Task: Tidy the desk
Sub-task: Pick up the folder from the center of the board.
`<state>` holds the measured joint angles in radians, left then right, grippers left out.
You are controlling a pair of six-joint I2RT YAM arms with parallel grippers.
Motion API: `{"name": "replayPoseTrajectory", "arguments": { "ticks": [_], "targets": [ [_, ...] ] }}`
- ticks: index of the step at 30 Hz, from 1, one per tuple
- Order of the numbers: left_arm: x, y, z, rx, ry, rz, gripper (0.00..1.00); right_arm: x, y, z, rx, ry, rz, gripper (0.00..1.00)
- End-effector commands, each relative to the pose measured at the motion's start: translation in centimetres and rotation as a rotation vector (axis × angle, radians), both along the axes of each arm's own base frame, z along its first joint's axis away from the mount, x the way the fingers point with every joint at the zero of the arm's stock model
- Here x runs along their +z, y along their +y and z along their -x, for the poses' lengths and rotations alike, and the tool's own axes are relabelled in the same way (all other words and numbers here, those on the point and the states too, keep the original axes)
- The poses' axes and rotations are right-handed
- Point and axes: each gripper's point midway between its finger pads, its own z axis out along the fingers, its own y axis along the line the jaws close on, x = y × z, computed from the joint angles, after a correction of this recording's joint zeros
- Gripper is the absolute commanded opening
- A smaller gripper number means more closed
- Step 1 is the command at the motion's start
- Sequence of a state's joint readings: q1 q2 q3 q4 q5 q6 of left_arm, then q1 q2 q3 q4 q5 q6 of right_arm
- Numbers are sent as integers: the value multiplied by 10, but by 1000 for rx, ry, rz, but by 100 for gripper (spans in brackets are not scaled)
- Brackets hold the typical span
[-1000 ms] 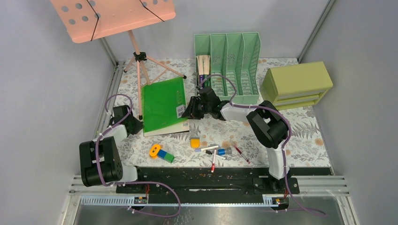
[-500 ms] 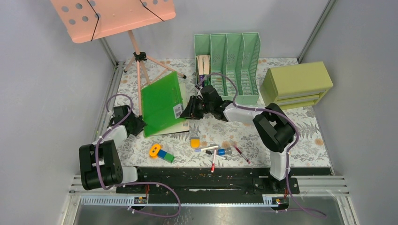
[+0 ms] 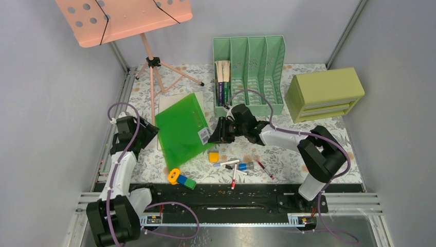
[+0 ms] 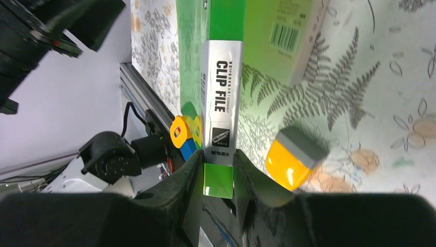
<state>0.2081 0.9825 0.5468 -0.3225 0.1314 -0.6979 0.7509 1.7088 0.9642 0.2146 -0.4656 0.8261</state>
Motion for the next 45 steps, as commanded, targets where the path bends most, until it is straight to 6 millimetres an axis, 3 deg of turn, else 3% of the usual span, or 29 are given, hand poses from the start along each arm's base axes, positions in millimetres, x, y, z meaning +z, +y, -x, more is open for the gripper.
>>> {"name": "replayPoseTrajectory", "arguments": {
  "ticks": [1, 7, 11, 20, 26, 31, 38, 42, 45],
  "targets": [
    [54, -11, -12, -89, -161, -8, 59, 38, -3, 14, 46, -95, -66, 0],
    [97, -36, -14, -228, -311, 35, 63, 65, -13, 12, 25, -168, -65, 0],
    [115, -51, -12, -307, -362, 80, 64, 78, -19, 8, 1, -192, -77, 0],
    [135, -62, -9, -364, -406, 110, 65, 103, -37, 5, -34, -209, -96, 0],
    [130, -64, -8, -371, -388, 121, 66, 106, -53, 7, -36, -212, -80, 0],
    [98, -65, -4, -359, -288, 170, 65, 89, -69, 7, -101, -145, -98, 0],
    [20, -71, 21, -336, -21, 267, 53, 45, -91, 4, -218, -75, -73, 0],
    [-22, -66, 37, -269, 108, 275, 48, 31, -92, 7, -237, -31, -96, 0],
    [-45, -73, 41, -237, 160, 327, 39, 27, -87, 9, -221, -6, -138, 0]
  ]
}}
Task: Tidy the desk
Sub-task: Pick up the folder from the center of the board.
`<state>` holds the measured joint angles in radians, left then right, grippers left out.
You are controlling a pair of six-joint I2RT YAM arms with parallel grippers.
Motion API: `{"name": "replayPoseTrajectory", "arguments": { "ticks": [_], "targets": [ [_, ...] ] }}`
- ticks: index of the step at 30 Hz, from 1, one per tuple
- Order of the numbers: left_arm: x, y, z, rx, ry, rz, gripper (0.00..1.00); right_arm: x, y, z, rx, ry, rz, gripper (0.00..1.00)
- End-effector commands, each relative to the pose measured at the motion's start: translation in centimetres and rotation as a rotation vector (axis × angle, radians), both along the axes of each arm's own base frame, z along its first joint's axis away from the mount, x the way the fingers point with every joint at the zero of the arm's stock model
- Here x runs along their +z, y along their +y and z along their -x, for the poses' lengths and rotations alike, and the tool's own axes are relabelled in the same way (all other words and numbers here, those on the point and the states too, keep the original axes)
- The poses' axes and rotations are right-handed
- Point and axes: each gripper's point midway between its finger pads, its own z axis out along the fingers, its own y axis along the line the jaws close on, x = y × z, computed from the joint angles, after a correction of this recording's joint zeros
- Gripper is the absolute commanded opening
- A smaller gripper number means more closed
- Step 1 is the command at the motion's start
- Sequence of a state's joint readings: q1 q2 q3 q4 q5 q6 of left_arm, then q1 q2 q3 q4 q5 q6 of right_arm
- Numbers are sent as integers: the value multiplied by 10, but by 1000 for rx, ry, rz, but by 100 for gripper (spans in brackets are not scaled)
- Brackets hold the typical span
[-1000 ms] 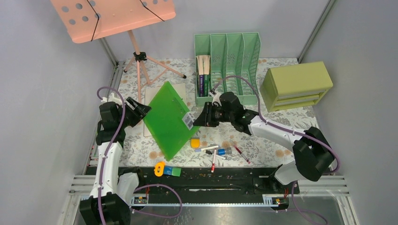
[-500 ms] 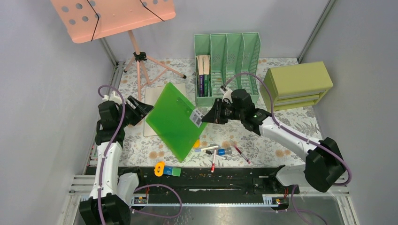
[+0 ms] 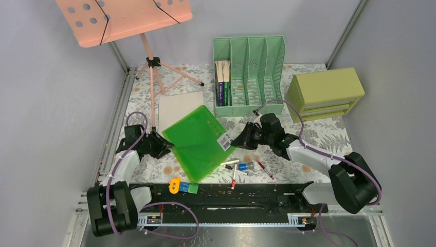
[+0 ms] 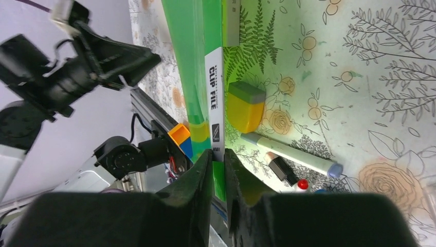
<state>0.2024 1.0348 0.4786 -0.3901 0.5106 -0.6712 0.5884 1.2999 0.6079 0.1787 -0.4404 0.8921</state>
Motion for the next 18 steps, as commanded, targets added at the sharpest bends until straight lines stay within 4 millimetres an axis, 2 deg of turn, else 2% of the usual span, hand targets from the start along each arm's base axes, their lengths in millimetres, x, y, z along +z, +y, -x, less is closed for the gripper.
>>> {"name": "replayPoseTrajectory", "arguments": {
  "ticks": [1, 3, 8, 9, 14, 18],
  "targets": [
    [-28, -6, 3, 30, 70, 28, 36, 19, 15, -11, 1, -40, -133, 0],
    [-41, -10, 5, 24, 111, 27, 34, 22, 19, -11, 11, -32, -172, 0],
    [-59, -8, 3, 13, 152, 9, 35, 27, 29, -11, 63, -28, -212, 13],
    [-61, -8, 2, 10, 155, 11, 35, 28, 30, -11, 74, -27, -216, 20],
    [-64, -9, 2, -8, 156, 3, 33, 31, 36, -10, 103, -21, -244, 37],
    [-64, -9, 2, -18, 153, 1, 30, 32, 42, -12, 117, -6, -276, 43]
  ]
}}
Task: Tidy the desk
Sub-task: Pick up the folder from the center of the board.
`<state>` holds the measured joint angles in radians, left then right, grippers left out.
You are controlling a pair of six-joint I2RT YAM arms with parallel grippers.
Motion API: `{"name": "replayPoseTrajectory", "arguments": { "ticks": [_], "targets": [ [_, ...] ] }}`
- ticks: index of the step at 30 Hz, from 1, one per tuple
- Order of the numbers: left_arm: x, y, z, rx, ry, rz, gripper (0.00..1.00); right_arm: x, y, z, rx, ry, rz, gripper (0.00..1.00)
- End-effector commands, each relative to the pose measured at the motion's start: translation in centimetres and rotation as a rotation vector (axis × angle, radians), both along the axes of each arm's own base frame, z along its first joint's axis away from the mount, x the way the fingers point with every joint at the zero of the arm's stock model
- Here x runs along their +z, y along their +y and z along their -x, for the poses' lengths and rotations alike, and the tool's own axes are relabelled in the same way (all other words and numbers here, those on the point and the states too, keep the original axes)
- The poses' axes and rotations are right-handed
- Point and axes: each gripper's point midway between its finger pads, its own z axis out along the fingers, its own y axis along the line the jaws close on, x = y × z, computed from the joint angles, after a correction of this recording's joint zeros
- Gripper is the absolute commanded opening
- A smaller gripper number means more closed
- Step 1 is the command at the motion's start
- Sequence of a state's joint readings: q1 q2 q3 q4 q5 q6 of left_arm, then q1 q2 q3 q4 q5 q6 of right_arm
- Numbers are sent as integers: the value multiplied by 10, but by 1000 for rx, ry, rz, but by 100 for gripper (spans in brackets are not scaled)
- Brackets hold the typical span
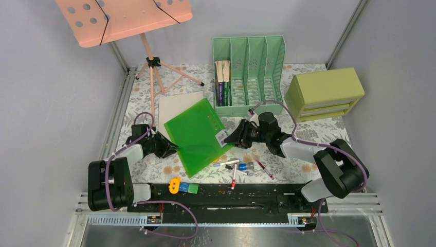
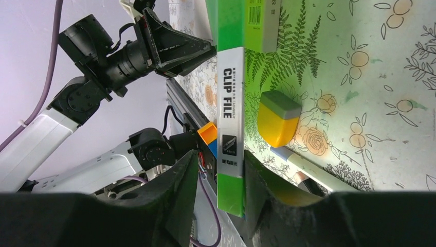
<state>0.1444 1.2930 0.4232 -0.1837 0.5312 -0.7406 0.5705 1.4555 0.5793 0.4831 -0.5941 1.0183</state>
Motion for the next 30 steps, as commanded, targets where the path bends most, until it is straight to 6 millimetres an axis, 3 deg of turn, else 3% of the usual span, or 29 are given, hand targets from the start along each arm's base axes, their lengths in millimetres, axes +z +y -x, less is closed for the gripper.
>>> {"name": "replayPoseTrajectory", "arguments": {
  "ticks": [1, 10, 17, 23, 30],
  "targets": [
    [-15, 8, 4, -9, 20, -73, 29, 31, 19, -6, 58, -55, -109, 44],
    [-14, 7, 4, -23, 15, -71, 28, 38, 37, -7, 106, -45, -142, 41],
    [-6, 8, 0, -27, -9, -80, 30, 39, 35, -5, 111, -61, -118, 15],
    [43, 9, -18, -43, -153, -99, 36, 55, 28, -7, 93, -135, -67, 3],
    [132, -1, -35, -109, -418, -75, 45, 93, 20, -10, 92, -275, -34, 0]
  ]
}}
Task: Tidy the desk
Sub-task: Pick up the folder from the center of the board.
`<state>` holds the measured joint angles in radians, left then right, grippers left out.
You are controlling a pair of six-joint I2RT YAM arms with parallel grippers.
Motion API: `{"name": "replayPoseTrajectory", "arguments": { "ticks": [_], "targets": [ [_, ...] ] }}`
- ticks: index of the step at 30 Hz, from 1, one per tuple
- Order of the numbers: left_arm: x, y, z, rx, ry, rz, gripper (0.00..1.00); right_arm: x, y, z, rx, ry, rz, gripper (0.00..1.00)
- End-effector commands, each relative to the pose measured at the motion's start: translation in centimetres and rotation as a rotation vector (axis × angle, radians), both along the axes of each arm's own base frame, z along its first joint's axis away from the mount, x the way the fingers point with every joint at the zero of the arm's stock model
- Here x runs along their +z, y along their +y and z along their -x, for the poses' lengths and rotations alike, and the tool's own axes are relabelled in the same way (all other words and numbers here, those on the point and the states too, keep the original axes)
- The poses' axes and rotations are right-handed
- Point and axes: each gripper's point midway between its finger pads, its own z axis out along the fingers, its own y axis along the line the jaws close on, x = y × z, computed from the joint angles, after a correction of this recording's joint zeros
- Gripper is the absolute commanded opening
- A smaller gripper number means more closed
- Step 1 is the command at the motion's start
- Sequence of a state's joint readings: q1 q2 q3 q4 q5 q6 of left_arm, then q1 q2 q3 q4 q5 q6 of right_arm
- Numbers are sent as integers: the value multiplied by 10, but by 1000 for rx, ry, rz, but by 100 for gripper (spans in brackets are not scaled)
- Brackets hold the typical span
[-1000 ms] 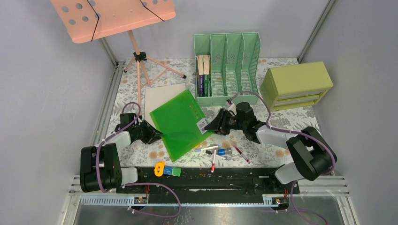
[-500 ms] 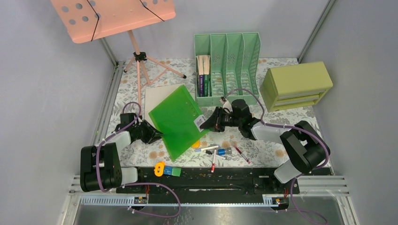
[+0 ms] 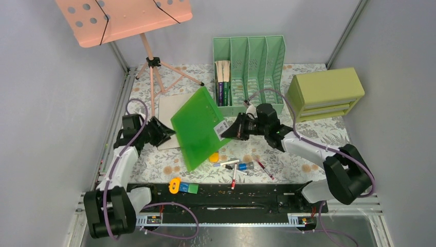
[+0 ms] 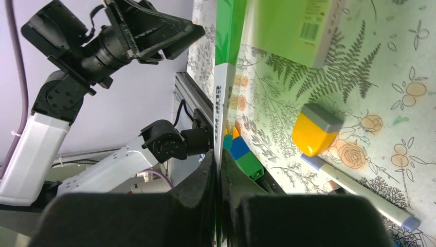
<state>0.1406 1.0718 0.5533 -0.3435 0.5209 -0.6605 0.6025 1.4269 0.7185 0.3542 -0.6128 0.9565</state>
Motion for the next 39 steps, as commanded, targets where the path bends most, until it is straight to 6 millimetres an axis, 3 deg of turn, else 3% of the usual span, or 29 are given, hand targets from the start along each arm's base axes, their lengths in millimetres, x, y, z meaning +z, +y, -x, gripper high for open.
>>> {"name": "replayPoseTrajectory", "arguments": {
  "ticks": [1, 6, 9, 14, 16, 22, 26, 30, 39],
  "targets": [
    [73, -8, -17, -68, -231, 11, 46, 58, 3, -6, 29, -207, -30, 0],
    [131, -14, -22, -83, -395, 36, 50, 90, -3, 2, 46, -287, -44, 0],
    [163, -18, -20, -101, -513, 43, 58, 106, -11, 6, 37, -333, -50, 0],
    [192, -18, -13, -97, -641, 25, 75, 123, -32, 9, -2, -371, -44, 0],
    [200, -15, -12, -82, -674, 4, 95, 130, -42, 10, -19, -400, -36, 0],
    [211, 17, -11, 116, -727, -124, 99, 155, -67, 18, -54, -497, -58, 0],
    [203, 27, -13, 168, -684, -153, 99, 154, -82, 20, -81, -506, -34, 0],
    [199, 16, -14, 113, -705, -112, 99, 147, -91, 24, -85, -487, -18, 0],
    [184, -30, -12, -159, -695, 100, 99, 135, -99, 39, -42, -437, -49, 0]
  ]
}}
